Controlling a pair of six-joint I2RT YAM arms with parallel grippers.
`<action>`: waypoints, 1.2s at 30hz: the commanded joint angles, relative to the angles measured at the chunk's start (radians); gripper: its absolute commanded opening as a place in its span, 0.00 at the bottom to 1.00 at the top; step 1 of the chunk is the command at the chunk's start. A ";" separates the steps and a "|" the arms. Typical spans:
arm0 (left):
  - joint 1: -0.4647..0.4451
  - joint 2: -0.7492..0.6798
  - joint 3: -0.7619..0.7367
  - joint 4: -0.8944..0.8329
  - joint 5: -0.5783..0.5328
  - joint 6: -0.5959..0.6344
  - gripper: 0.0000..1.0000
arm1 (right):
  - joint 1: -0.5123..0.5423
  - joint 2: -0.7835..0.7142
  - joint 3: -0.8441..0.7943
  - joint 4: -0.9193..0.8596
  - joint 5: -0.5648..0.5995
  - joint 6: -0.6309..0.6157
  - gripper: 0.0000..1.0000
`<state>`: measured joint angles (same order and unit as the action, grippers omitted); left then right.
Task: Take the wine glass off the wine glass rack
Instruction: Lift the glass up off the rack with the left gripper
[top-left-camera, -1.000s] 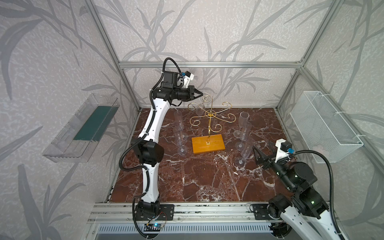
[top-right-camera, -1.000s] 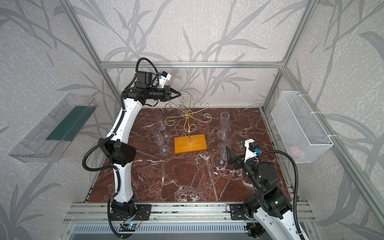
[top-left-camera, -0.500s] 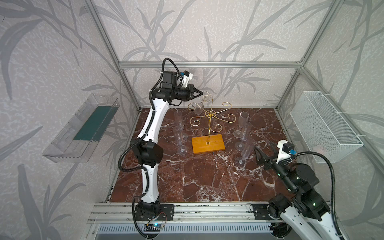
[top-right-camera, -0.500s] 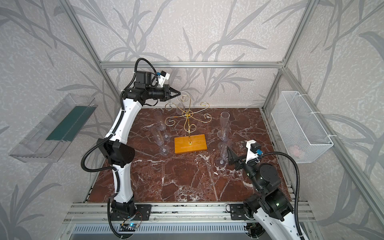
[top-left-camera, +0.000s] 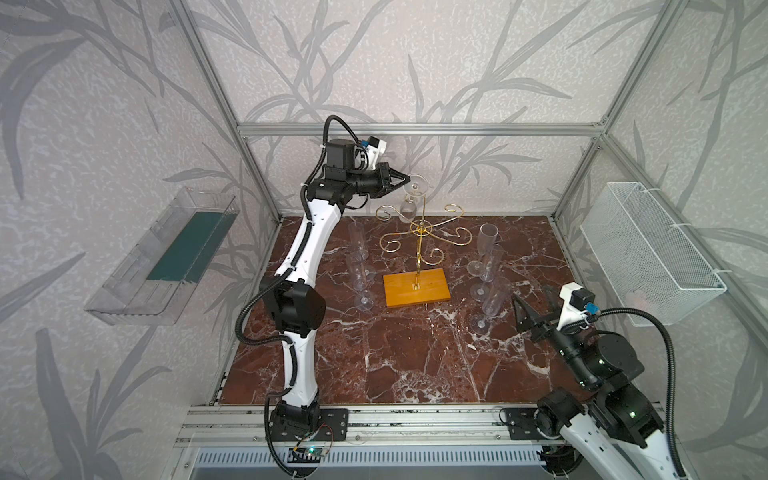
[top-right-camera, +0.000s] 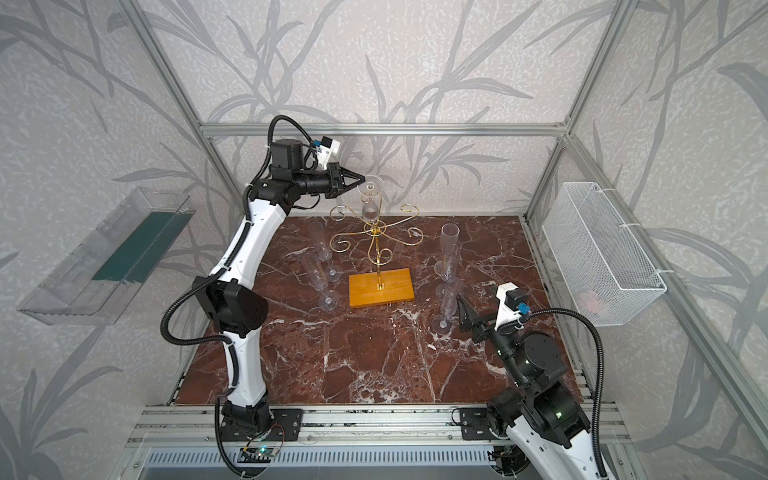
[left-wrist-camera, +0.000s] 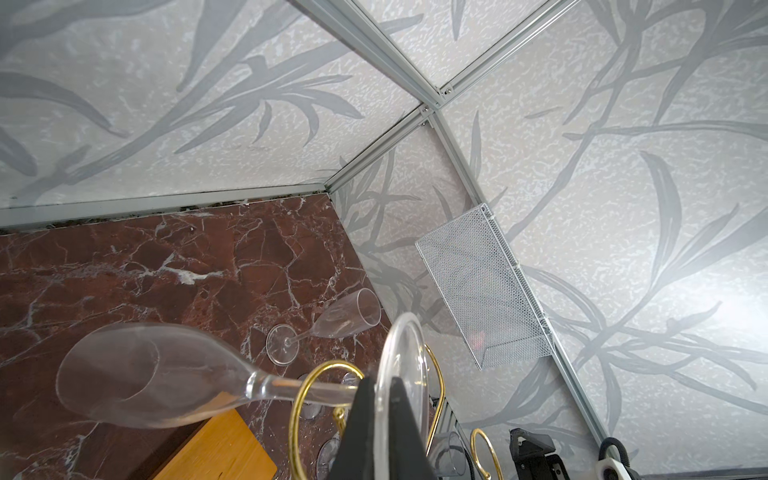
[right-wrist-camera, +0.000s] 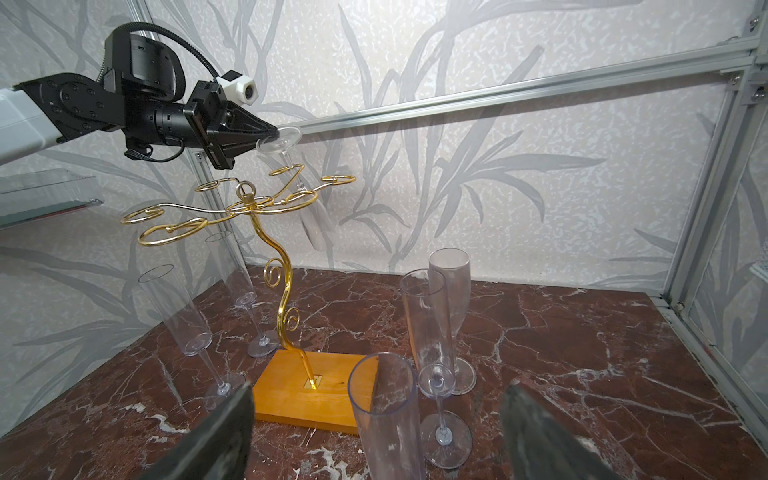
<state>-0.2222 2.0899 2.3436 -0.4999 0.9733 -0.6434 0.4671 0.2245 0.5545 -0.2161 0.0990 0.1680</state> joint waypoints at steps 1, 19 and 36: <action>-0.006 -0.035 0.003 0.065 0.037 -0.026 0.00 | -0.003 -0.015 0.001 -0.013 0.013 -0.002 0.90; -0.016 -0.090 -0.018 -0.136 0.063 0.126 0.00 | -0.003 -0.033 0.001 -0.028 0.014 0.001 0.90; -0.011 -0.171 -0.031 -0.322 -0.072 0.288 0.00 | -0.003 -0.062 0.003 -0.051 0.010 0.011 0.90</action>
<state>-0.2348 1.9587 2.3028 -0.7788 0.9356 -0.4171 0.4671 0.1764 0.5545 -0.2649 0.1051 0.1692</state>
